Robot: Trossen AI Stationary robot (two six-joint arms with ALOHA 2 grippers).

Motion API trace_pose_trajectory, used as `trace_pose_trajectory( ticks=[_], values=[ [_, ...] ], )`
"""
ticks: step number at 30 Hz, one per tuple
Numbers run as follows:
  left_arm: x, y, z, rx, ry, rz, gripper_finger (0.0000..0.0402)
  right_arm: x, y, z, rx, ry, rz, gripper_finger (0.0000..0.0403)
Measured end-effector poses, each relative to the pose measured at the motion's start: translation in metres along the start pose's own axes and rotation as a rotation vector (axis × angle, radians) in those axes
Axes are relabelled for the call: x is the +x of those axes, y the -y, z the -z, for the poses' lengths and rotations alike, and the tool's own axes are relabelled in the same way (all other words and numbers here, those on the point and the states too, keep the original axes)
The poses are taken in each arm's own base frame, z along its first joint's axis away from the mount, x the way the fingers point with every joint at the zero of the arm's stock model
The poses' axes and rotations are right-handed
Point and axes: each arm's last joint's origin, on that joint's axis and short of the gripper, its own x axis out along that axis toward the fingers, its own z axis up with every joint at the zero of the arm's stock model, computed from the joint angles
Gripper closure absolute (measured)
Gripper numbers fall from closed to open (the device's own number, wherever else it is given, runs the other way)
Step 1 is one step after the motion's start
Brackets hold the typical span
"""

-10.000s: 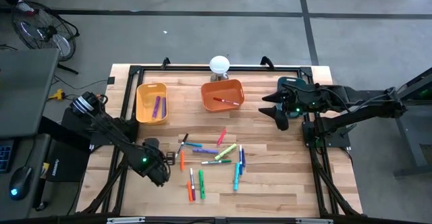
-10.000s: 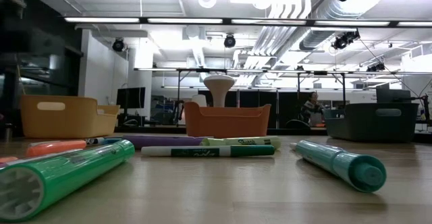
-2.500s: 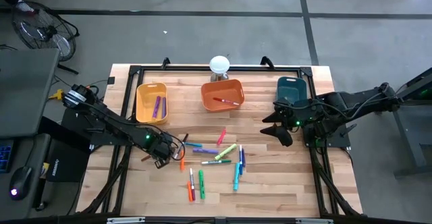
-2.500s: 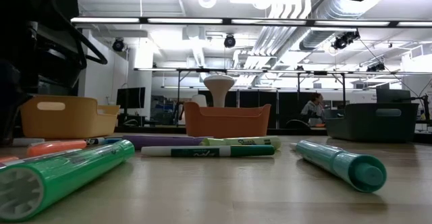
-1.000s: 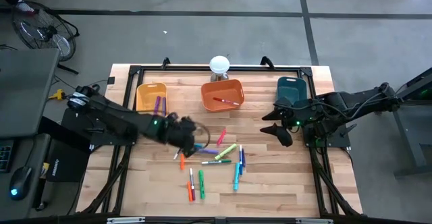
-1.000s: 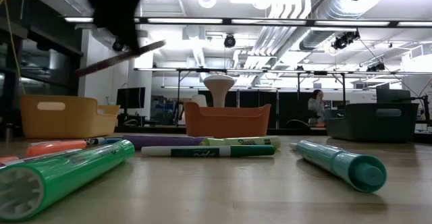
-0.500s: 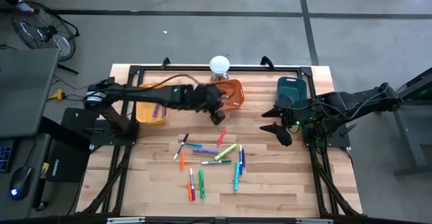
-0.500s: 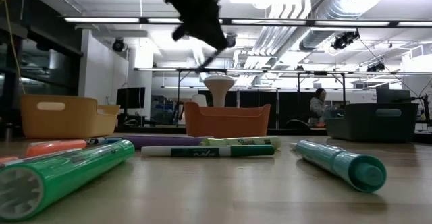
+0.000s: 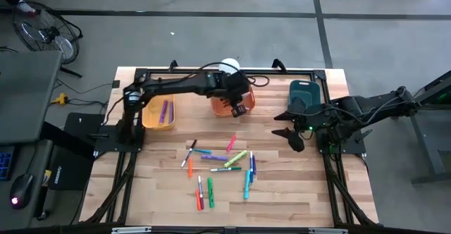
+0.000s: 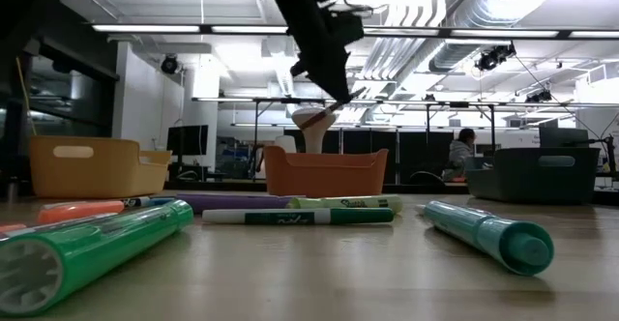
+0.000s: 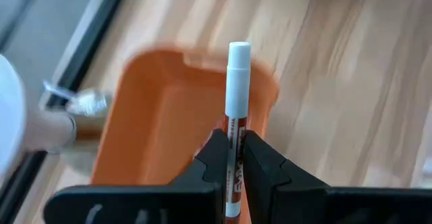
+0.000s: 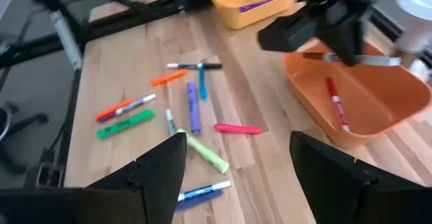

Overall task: Pick & Place Markers
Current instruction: Put the brown marker pen into the orange bin

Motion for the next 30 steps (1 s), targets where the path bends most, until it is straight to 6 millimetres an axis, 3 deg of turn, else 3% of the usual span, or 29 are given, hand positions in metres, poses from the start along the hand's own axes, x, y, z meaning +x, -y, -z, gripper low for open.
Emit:
trace_pose_trajectory(
  ticks=[12, 21, 24, 30],
  values=[
    [0.033, -0.023, 0.005, 0.144, -0.171, -0.023, 0.0384, 0.000, 0.003, -0.001, 0.111, 0.055, 0.092, 0.0151],
    [0.055, -0.021, 0.008, 0.233, -0.200, -0.004, 0.0385, 0.000, 0.004, -0.002, 0.179, 0.082, 0.132, 0.0151],
    [0.065, -0.022, 0.021, 0.232, -0.298, 0.014, 0.0385, 0.000, 0.004, -0.002, 0.185, 0.087, 0.129, 0.0151],
    [0.077, -0.021, 0.024, 0.238, -0.319, 0.042, 0.0385, 0.000, 0.004, -0.003, 0.200, 0.098, 0.141, 0.0150]
  ],
)
